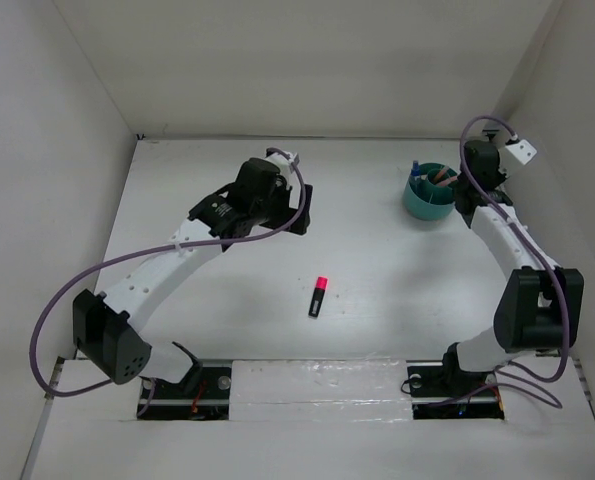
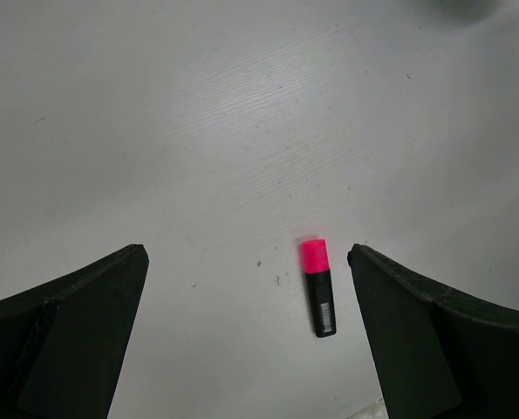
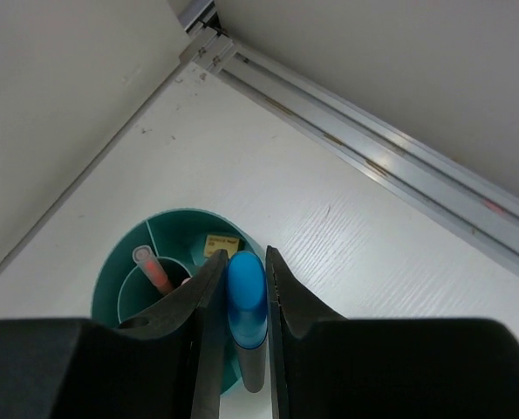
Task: Sort the stationery into containers
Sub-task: Place the stationery into the container
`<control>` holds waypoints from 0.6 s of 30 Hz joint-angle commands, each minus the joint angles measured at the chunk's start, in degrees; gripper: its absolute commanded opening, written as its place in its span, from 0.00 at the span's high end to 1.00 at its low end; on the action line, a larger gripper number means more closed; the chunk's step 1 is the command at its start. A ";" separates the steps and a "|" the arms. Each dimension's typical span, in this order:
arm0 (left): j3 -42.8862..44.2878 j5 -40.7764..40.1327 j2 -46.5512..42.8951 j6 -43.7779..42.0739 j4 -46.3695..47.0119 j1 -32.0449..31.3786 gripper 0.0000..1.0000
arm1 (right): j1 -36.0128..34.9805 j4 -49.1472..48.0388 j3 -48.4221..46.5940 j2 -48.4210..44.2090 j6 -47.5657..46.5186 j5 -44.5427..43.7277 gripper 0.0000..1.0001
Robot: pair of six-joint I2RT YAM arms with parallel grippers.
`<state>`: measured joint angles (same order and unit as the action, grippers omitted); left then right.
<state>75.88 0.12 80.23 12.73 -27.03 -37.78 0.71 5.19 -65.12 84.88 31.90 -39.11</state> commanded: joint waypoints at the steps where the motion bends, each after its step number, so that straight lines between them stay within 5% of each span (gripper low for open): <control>1: -1.78 1.46 -3.76 -0.08 2.24 -0.01 0.00 | -0.97 -4.58 -0.88 1.95 2.63 -2.01 1.00; 18: -5.31 5.68 -6.75 0.45 4.44 -0.01 0.00 | -2.29 -8.18 -0.88 5.73 9.14 -5.97 1.00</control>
<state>70.06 4.43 74.98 12.78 -24.91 -37.78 -0.91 0.73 -65.14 90.35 39.48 -42.74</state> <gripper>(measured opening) 0.997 0.250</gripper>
